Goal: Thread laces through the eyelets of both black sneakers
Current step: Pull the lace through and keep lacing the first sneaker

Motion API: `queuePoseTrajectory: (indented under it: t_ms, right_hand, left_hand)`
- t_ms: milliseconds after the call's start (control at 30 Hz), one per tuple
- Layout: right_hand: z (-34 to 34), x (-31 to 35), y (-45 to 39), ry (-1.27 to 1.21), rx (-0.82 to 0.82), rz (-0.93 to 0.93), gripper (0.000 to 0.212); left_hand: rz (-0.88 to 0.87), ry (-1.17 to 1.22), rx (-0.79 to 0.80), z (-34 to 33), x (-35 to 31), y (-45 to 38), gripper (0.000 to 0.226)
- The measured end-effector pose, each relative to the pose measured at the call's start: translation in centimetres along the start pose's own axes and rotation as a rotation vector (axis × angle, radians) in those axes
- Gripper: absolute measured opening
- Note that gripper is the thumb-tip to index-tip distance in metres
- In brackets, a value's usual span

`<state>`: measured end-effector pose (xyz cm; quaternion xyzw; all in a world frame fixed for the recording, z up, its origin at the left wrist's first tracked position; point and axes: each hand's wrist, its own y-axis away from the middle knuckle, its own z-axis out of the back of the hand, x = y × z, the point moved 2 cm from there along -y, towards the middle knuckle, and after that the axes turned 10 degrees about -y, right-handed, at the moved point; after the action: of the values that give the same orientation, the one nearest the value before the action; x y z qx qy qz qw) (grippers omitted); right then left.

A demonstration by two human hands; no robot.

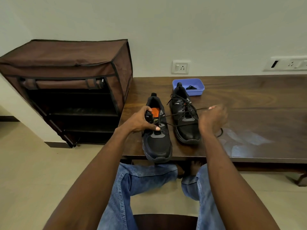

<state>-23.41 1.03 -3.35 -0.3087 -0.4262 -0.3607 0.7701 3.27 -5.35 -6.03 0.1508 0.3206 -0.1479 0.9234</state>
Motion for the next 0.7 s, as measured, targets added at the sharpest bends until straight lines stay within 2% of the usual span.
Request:
queuePoseTrajectory:
  t_ms: [67,167,233,333,433,533,633,700]
  right_hand:
    - [-1.2,0.7,1.3,0.088,0.074,0.212,0.031]
    - [-3.8,1.7,4.1,-0.020,0.417,0.533,0.032]
    - [-5.0,2.0,5.9,0.036,0.617,0.657,0.022]
    - [-5.6,1.9,6.7,0.151,0.690,0.729,0.015]
    - [-5.0,1.7,5.4,0.094,0.598,0.658,0.016]
    - [-3.1,1.7,2.9,0.062,0.353,0.497,0.017]
    - [-0.4,0.9,0.1,0.020,0.070,0.249,0.019]
    - [0.8,0.0,-1.1,0.032,-0.039,0.115,0.021]
  left_hand:
    - [0.000,0.008,0.007,0.0,0.1,-0.1,0.091]
    - [-0.002,0.011,0.026,0.0,0.0,-0.1,0.092]
    - [-0.011,-0.002,0.030,-0.1,-0.1,0.0,0.088]
    - [-0.021,-0.005,0.023,-0.3,-0.3,0.1,0.085]
    - [-0.016,0.001,0.020,-0.3,-0.2,0.2,0.090]
    - [-0.003,0.008,0.012,-0.3,-0.2,0.3,0.097]
    - [0.003,0.025,0.014,-0.4,0.0,0.4,0.101]
    - [0.012,0.035,0.015,-0.5,0.1,0.3,0.104]
